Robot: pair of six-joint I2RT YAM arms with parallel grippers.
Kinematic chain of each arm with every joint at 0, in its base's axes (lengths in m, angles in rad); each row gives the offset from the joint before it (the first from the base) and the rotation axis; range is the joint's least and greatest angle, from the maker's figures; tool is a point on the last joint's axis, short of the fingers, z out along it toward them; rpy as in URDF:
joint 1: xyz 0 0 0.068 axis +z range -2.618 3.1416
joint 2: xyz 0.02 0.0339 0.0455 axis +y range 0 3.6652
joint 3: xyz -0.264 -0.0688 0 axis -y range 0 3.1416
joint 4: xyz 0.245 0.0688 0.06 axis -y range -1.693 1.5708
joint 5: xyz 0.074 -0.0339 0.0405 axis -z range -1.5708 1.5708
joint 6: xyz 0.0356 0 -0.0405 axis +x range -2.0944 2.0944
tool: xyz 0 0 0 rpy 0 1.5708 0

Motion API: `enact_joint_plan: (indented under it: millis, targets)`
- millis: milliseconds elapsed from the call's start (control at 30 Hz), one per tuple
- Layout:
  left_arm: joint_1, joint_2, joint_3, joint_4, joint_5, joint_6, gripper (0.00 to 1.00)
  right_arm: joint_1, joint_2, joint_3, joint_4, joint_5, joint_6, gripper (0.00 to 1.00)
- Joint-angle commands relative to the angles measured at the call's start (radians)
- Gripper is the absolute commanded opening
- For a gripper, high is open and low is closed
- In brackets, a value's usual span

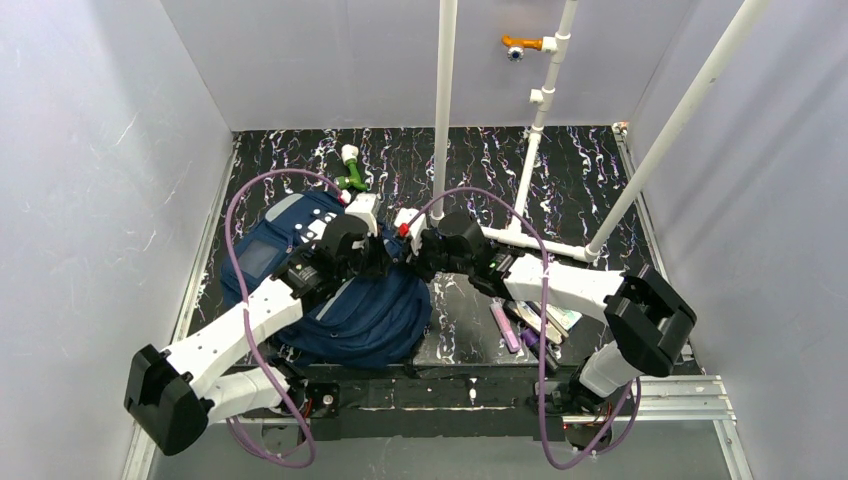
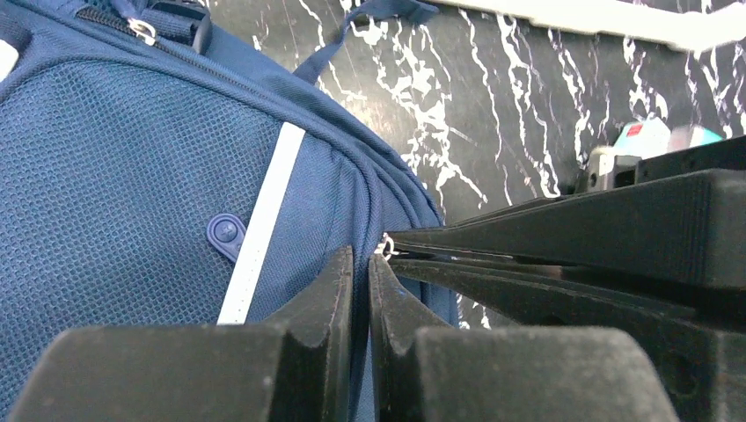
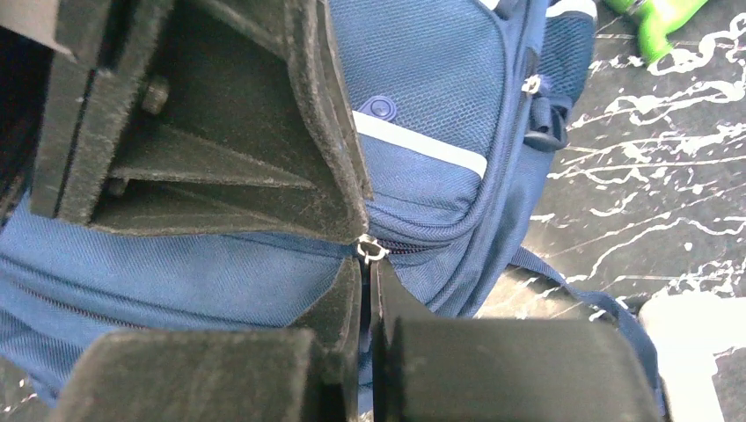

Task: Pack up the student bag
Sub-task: Unzip the student bag at the center of the board.

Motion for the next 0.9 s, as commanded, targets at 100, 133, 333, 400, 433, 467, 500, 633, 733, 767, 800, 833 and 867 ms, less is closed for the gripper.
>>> enact_joint_plan:
  millis: [100, 133, 333, 400, 433, 467, 500, 633, 733, 767, 800, 833, 867]
  targets:
    - [0.06, 0.044, 0.117, -0.035, 0.041, -0.09, 0.42, -0.045, 0.025, 0.042, 0.154, -0.212, -0.002, 0.01]
    - [0.065, 0.027, 0.115, -0.051, 0.068, -0.094, 0.5, -0.045, 0.018, 0.02, 0.186, -0.225, 0.01, 0.01]
    - [0.09, -0.019, 0.19, -0.177, 0.022, -0.146, 0.69, -0.045, -0.01, -0.058, 0.284, -0.236, 0.036, 0.01]
    - [0.096, 0.023, 0.237, -0.202, 0.0, -0.162, 0.69, -0.045, -0.02, -0.067, 0.285, -0.233, 0.029, 0.01]
    - [0.099, 0.056, 0.263, -0.222, -0.013, -0.169, 0.67, -0.044, -0.029, -0.074, 0.289, -0.229, 0.027, 0.01]
    - [0.103, 0.094, 0.294, -0.241, -0.024, -0.183, 0.65, -0.043, -0.038, -0.082, 0.299, -0.221, 0.029, 0.01]
    - [0.106, 0.147, 0.323, -0.257, -0.027, -0.183, 0.63, -0.043, -0.045, -0.09, 0.308, -0.214, 0.03, 0.01]
    - [0.111, 0.287, 0.41, -0.291, -0.007, -0.092, 0.54, -0.043, -0.065, -0.094, 0.312, -0.203, 0.031, 0.01]
    - [0.112, 0.362, 0.453, -0.322, 0.022, -0.032, 0.56, -0.043, -0.068, -0.092, 0.314, -0.205, 0.032, 0.01]
    - [0.112, 0.379, 0.46, -0.327, 0.037, -0.022, 0.57, -0.043, -0.068, -0.091, 0.314, -0.208, 0.031, 0.01]
    - [0.109, 0.388, 0.46, -0.329, 0.05, -0.011, 0.58, -0.043, -0.067, -0.089, 0.314, -0.212, 0.03, 0.01]
    - [0.105, 0.394, 0.46, -0.334, 0.051, -0.004, 0.59, -0.043, -0.067, -0.089, 0.314, -0.214, 0.029, 0.01]
    - [0.1, 0.396, 0.457, -0.343, 0.043, 0.001, 0.59, -0.043, -0.067, -0.088, 0.316, -0.216, 0.028, 0.01]
